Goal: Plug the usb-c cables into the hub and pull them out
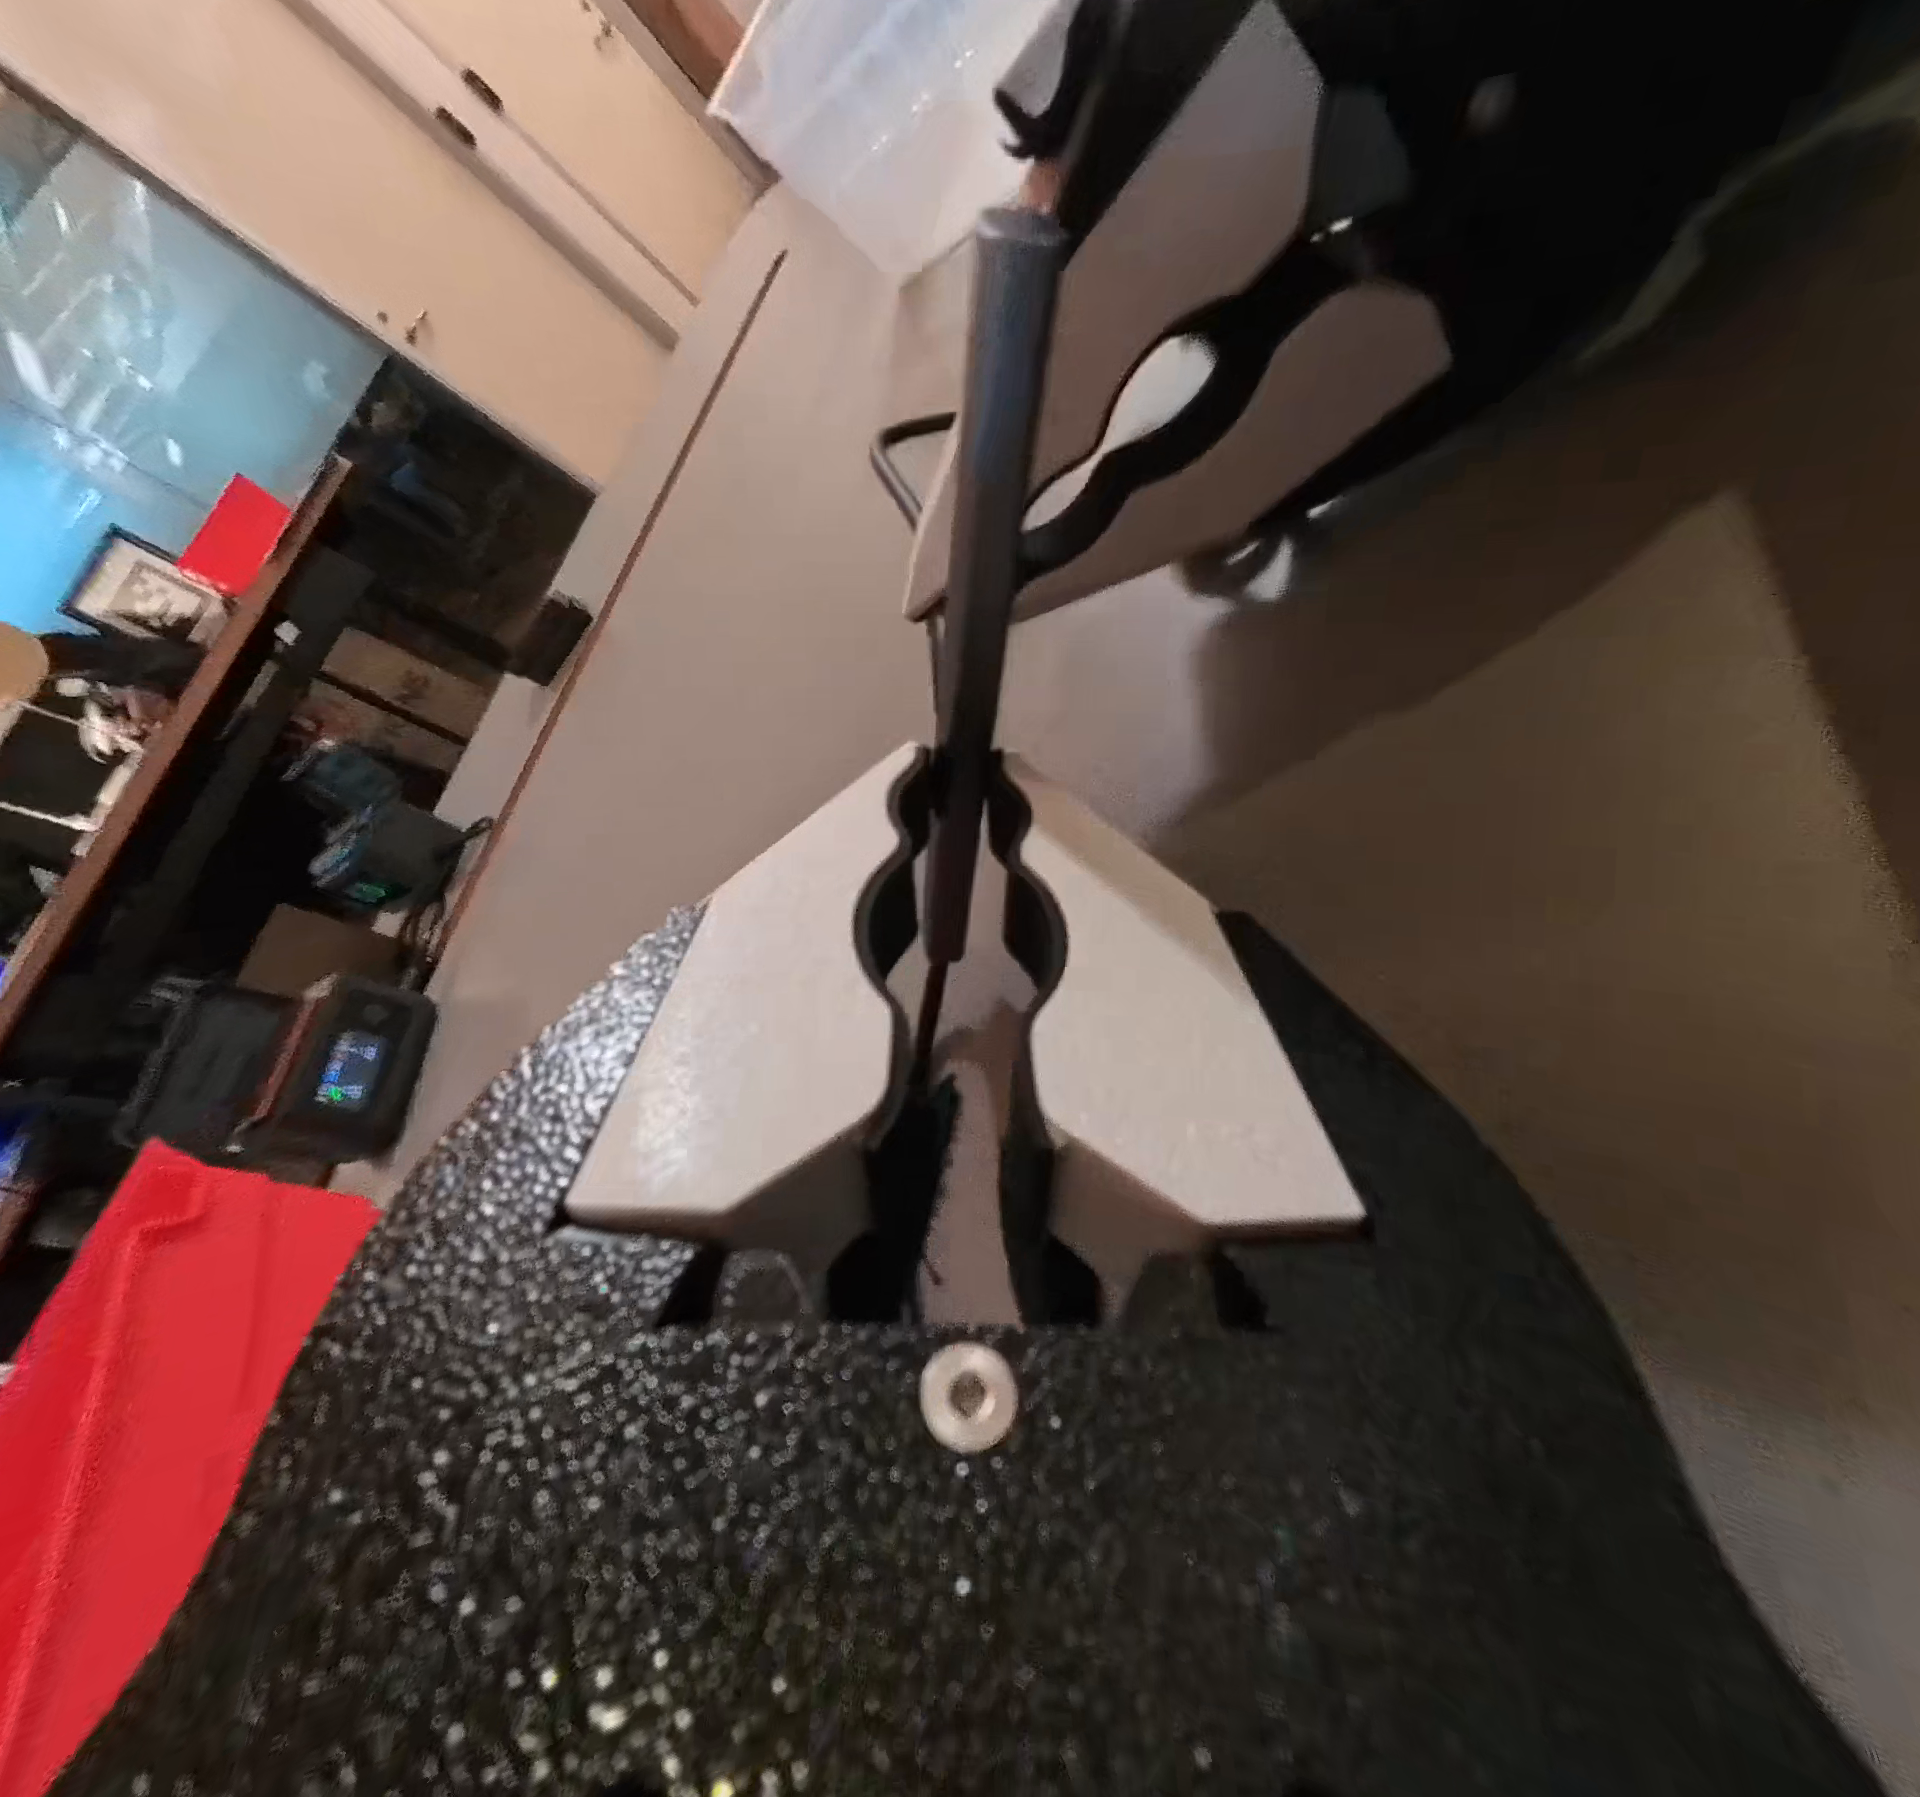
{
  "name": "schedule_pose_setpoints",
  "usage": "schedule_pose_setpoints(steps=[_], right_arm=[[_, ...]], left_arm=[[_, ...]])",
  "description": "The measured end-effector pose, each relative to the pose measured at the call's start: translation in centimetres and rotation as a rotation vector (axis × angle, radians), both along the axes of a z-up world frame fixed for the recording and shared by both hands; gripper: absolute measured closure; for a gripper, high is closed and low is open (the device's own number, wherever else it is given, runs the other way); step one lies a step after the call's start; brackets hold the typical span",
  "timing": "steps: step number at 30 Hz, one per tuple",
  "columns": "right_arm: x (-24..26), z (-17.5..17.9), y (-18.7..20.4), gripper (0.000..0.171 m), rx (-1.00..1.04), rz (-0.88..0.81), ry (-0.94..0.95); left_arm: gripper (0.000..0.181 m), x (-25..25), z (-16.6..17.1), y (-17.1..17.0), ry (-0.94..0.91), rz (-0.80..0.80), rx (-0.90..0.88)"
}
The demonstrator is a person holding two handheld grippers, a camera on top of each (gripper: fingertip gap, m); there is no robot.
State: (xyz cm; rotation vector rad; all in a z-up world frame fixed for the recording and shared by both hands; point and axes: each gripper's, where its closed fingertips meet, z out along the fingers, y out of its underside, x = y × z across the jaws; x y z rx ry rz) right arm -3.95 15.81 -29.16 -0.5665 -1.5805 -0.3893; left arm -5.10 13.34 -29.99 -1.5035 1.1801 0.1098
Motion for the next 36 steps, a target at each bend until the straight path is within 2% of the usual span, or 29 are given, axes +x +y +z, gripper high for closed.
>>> schedule_pose_setpoints(steps=[5,11,14,16,17,20,22,24,30,36], right_arm=[[0.1,1.2,-1.1,0.170,0.079,0.041,0.039],[-0.1,1.5,-1.1,0.171,0.049,0.034,0.062],[-0.2,1.4,-0.7,0.170,0.003,0.034,0.074],[-0.4,1.3,0.1,0.169,-0.145,0.039,0.113],[-0.3,1.6,0.6,0.167,-0.217,0.031,0.137],[0.9,2.1,2.7,0.134,-0.348,-0.029,0.194],[2.1,1.9,3.7,0.123,-0.378,-0.056,0.214],[2.9,2.2,4.1,0.121,-0.402,-0.063,0.245],[3.8,5.6,4.4,0.122,-0.533,-0.004,0.503],[7.1,9.5,5.9,0.129,-0.499,0.012,0.750]], left_arm=[[0.174,0.4,1.0,-0.9,-0.094,-0.065,-0.010],[0.174,0.5,1.3,-0.7,-0.125,-0.064,-0.015],[0.174,0.3,1.4,-0.3,-0.158,-0.037,-0.033],[0.174,0.0,1.7,0.4,-0.207,-0.006,-0.057],[0.174,-0.1,2.0,0.8,-0.241,0.018,-0.063],[0.174,-1.9,2.6,2.2,-0.326,0.109,-0.071],[0.174,-3.0,2.2,2.7,-0.308,0.157,-0.062],[0.174,-3.1,2.1,2.8,-0.265,0.171,-0.034],[0.174,-2.8,2.5,3.5,-0.137,0.153,0.079],[0.174,-2.1,3.5,6.7,-0.093,0.183,0.142]])
